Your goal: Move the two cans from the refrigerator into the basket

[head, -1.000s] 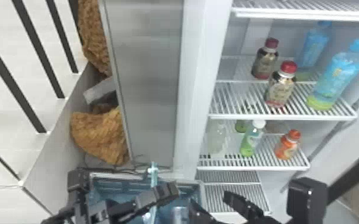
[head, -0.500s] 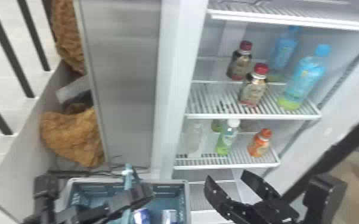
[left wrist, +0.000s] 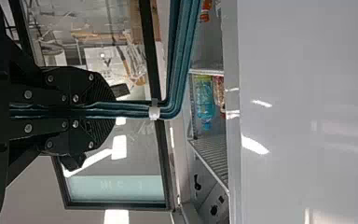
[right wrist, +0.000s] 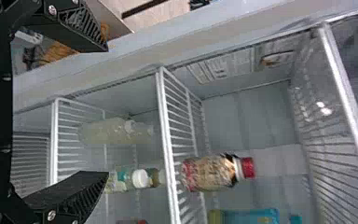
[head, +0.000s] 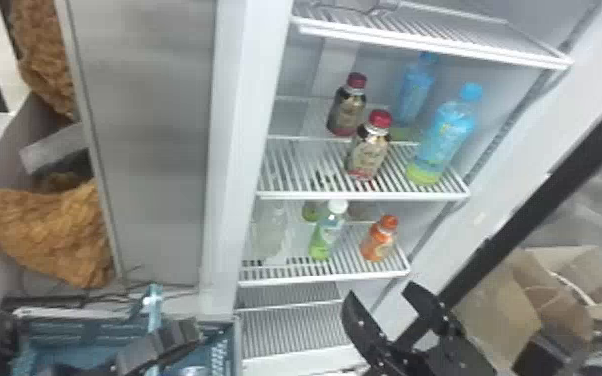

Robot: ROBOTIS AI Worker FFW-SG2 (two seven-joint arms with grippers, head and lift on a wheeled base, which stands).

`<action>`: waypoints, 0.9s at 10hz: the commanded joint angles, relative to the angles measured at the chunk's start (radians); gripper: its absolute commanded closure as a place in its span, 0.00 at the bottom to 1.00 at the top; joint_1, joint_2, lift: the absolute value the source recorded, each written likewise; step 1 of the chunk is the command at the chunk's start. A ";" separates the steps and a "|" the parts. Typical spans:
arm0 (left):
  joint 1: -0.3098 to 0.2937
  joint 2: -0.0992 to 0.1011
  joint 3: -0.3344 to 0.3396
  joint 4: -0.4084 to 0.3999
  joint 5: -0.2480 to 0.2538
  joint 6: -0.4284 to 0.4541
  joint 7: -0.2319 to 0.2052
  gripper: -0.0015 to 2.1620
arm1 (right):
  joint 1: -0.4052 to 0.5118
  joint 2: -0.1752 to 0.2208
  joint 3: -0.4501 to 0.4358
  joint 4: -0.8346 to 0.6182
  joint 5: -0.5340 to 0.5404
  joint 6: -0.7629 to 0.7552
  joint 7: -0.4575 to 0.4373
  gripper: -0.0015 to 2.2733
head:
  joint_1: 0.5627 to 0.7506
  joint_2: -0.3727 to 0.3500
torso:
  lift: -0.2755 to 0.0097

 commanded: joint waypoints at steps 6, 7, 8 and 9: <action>0.001 -0.002 -0.002 0.000 0.000 0.002 0.000 0.55 | 0.151 0.016 -0.025 0.074 0.012 -0.252 0.043 0.05 | 0.70 0.03 | 0.86; 0.001 -0.002 -0.002 0.000 0.000 0.002 0.000 0.55 | 0.173 0.022 -0.025 0.062 0.020 -0.281 0.043 0.05 | 0.70 0.03 | 0.86; 0.004 0.000 -0.002 0.000 0.000 0.002 0.000 0.55 | 0.193 0.030 -0.033 0.062 0.026 -0.311 0.043 0.05 | 0.70 0.03 | 0.86; 0.004 0.000 -0.002 0.000 -0.002 0.005 0.000 0.55 | 0.195 0.038 -0.041 0.062 0.030 -0.311 0.043 0.05 | 0.70 0.03 | 0.86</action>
